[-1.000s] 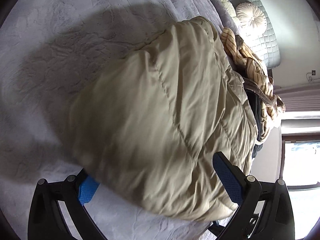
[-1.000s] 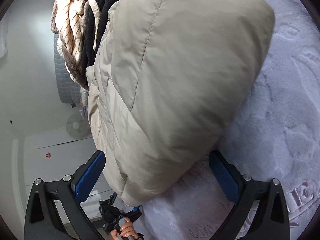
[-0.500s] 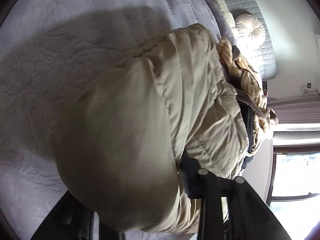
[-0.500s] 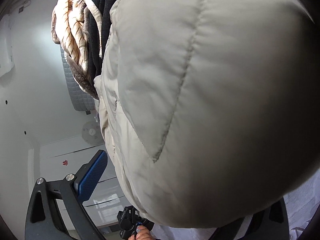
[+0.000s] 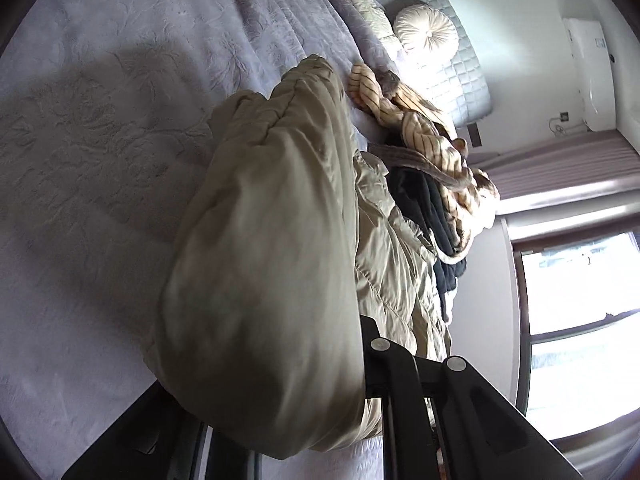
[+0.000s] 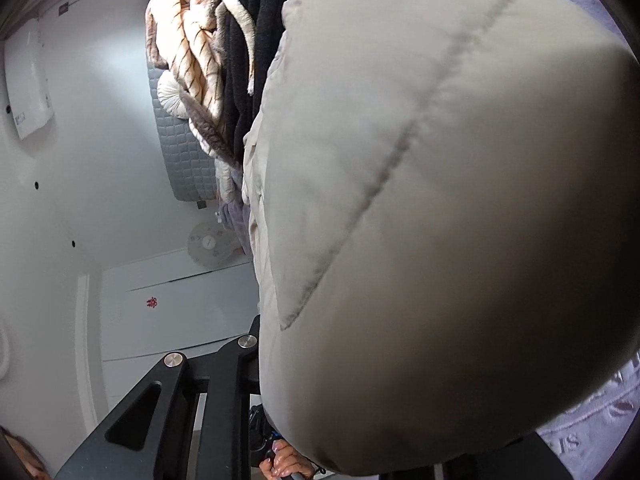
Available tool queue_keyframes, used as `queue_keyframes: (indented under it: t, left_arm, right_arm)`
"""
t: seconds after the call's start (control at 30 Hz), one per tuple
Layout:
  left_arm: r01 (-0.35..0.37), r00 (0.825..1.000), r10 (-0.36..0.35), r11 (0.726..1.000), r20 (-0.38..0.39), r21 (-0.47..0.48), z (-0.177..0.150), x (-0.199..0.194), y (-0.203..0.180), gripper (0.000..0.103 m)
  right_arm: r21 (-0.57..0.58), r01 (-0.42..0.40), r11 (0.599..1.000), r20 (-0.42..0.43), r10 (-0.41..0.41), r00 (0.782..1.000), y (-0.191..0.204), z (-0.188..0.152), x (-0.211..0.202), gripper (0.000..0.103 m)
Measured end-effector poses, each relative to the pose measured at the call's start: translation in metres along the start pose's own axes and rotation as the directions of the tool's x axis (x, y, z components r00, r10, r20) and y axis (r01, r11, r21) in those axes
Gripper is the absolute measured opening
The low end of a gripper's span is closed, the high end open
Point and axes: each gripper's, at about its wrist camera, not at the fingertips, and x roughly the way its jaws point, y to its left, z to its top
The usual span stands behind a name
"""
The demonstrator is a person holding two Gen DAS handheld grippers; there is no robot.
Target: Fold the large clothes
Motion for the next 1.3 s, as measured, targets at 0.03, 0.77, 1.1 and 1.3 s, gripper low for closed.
queue_keyframes:
  t: [0.03, 0.77, 1.1, 1.3]
  left_arm:
    - [0.002, 1.000, -0.002, 1.000, -0.013, 0.004, -0.005, -0.007, 0.000, 0.017]
    - [-0.258, 0.943, 0.231, 0.962, -0.240, -0.087, -0.115, -0.057, 0.105, 0.060]
    - [-0.458, 0.861, 0.478, 0.878, -0.174, 0.143, -0.095, -0.101, 0.056, 0.061]
    - [-0.480, 0.863, 0.501, 0.854, -0.065, 0.200, -0.077, -0.126, 0.025, 0.061]
  right_arm:
    - [-0.004, 0.003, 1.000, -0.008, -0.003, 1.000, -0.001, -0.007, -0.007, 0.024]
    - [0.074, 0.228, 0.971, -0.026, -0.227, 0.974, -0.076, -0.105, -0.077, 0.038]
    - [-0.123, 0.476, 0.871, -0.044, -0.484, 0.874, -0.027, -0.140, -0.091, 0.062]
    - [-0.300, 0.508, 0.807, -0.071, -0.550, 0.832, -0.003, -0.154, -0.098, 0.063]
